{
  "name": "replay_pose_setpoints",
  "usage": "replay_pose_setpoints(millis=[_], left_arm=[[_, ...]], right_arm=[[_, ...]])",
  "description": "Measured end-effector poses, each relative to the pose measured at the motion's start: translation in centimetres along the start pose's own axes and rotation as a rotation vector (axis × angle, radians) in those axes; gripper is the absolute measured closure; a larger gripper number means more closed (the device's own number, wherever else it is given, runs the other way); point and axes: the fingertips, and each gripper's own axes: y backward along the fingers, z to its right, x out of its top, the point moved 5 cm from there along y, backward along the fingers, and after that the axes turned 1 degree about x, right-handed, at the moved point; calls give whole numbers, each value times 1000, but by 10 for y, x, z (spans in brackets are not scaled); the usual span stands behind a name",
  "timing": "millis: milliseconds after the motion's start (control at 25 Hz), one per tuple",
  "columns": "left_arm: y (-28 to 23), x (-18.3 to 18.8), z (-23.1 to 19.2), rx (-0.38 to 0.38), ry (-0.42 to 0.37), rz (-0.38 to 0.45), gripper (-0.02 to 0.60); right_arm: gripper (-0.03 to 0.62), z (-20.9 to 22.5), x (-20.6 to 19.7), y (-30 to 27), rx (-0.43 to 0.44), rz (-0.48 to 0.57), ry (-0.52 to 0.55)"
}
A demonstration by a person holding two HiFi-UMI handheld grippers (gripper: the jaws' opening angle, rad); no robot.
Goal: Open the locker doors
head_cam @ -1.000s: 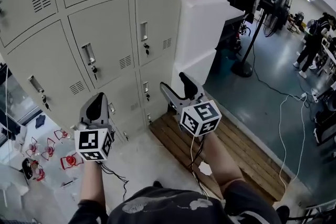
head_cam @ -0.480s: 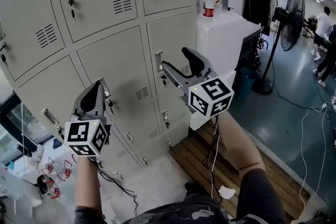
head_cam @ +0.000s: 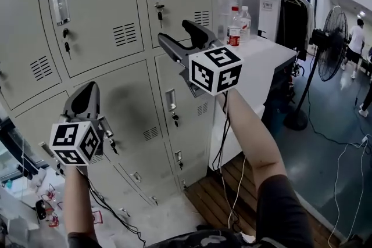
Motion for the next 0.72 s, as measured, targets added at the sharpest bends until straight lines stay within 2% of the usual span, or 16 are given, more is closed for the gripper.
replay_pose_setpoints(millis=[80,160,280,480,720], left_arm=[[-16,6,0,19,-44,-4,572],[-29,10,1,32,-61,-10,572],[-47,17,-3,69,-46,-15,572],[-68,37,-11,125,-11,20,572],[-79,43,-10,160,-24,19,572]], right_arm=[[287,10,5,-20,17,2,-9],[287,14,11,-38,36,7,28],[287,20,25,-65,69,24,73],[287,38,39,-109,100,7,53],[289,61,34,-142,101,-31,25]])
